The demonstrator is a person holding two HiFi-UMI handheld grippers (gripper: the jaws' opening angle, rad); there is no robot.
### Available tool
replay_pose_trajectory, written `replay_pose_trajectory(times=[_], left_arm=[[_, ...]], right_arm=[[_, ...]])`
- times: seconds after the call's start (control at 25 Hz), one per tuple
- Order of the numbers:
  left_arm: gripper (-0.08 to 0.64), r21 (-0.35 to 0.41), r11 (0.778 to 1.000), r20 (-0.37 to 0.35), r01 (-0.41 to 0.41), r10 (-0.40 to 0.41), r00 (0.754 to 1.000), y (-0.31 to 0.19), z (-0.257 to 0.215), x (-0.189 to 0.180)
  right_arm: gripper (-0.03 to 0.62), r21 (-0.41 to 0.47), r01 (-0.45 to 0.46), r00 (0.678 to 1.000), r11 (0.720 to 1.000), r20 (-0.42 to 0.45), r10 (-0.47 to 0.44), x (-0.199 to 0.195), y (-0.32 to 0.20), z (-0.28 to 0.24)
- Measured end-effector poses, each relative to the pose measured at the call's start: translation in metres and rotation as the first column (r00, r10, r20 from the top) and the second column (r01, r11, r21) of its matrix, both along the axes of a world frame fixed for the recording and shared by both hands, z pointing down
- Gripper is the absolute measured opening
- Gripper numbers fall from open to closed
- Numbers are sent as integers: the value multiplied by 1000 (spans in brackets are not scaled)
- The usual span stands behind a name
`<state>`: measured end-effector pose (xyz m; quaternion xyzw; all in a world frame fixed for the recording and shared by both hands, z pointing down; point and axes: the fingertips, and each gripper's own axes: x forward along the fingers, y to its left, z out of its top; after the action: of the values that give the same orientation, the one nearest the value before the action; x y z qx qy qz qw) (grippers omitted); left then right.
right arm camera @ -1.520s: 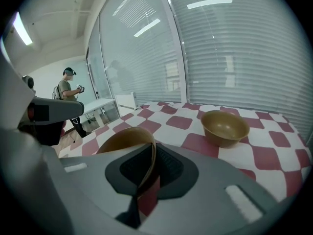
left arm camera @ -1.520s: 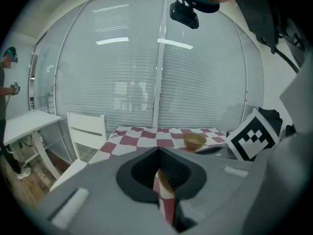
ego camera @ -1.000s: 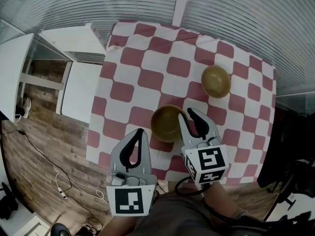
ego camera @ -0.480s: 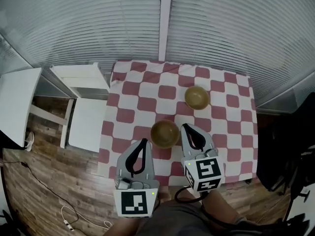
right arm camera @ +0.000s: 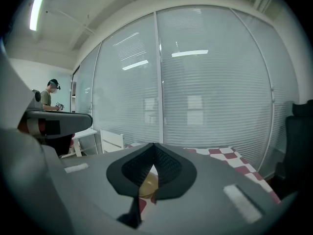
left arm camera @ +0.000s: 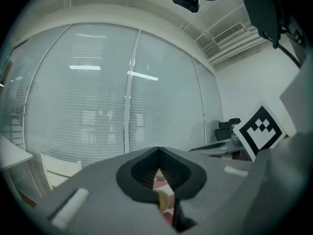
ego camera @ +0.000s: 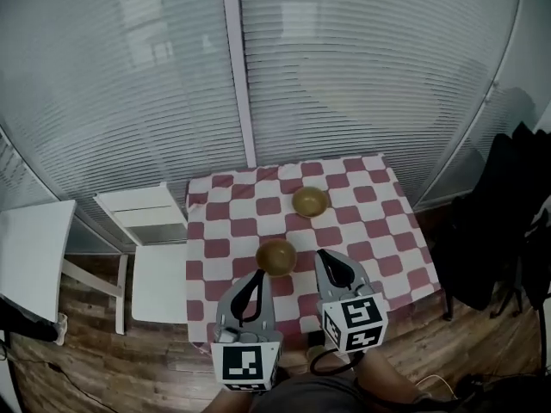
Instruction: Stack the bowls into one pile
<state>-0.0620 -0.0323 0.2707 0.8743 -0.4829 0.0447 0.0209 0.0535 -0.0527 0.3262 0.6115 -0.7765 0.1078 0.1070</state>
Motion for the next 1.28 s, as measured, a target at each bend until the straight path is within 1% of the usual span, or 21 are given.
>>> replay_pose_trajectory(times=[0.08, 0.24, 0.36, 0.48, 0.6, 0.76, 0.92, 1.04, 1.12, 1.2, 1.28], left_arm=[[0, -8, 1000, 4, -23, 23, 1000, 8, -1, 3], [0, 8, 997, -9, -73, 74, 997, 14, -10, 21], [0, 2, 995, -1, -97, 97, 995, 12, -4, 36], [0, -6, 996, 13, -93, 93, 996, -2, 8, 50], [0, -21, 997, 40, -76, 77, 996, -26, 18, 61], [0, -43, 998, 69, -50, 53, 996, -64, 25, 75], [0, -34, 999, 54, -31, 33, 998, -97, 15, 90], [0, -37, 999, 46, -20, 21, 999, -116, 11, 98], [0, -49, 999, 47, -10, 13, 999, -127, 17, 101], [0, -77, 997, 49, 3, 0, 999, -134, 27, 102], [0, -109, 994, 53, 19, -14, 998, -141, 39, 102]], right_arm=[[26, 9, -23, 1000, 1000, -6, 23, 4, 13, -5], [26, 27, -61, 998, 998, -12, 61, 18, 24, -14], [26, 26, -75, 997, 997, -9, 75, 30, 22, -11], [26, 10, -71, 997, 997, 2, 71, 43, 10, 0], [26, -13, -62, 998, 998, 17, 62, 56, -12, 15], [28, -38, -51, 999, 998, 8, 51, 78, -53, 22], [29, -64, -30, 999, 998, 11, 31, 97, -97, 3], [29, -50, -19, 1000, 999, 21, 20, 108, -127, -18], [29, -38, -14, 1000, 999, 22, 15, 112, -145, -22], [29, -60, -11, 1000, 998, 22, 12, 114, -158, -9], [29, -103, -8, 1000, 995, 25, 10, 115, -167, 16]])
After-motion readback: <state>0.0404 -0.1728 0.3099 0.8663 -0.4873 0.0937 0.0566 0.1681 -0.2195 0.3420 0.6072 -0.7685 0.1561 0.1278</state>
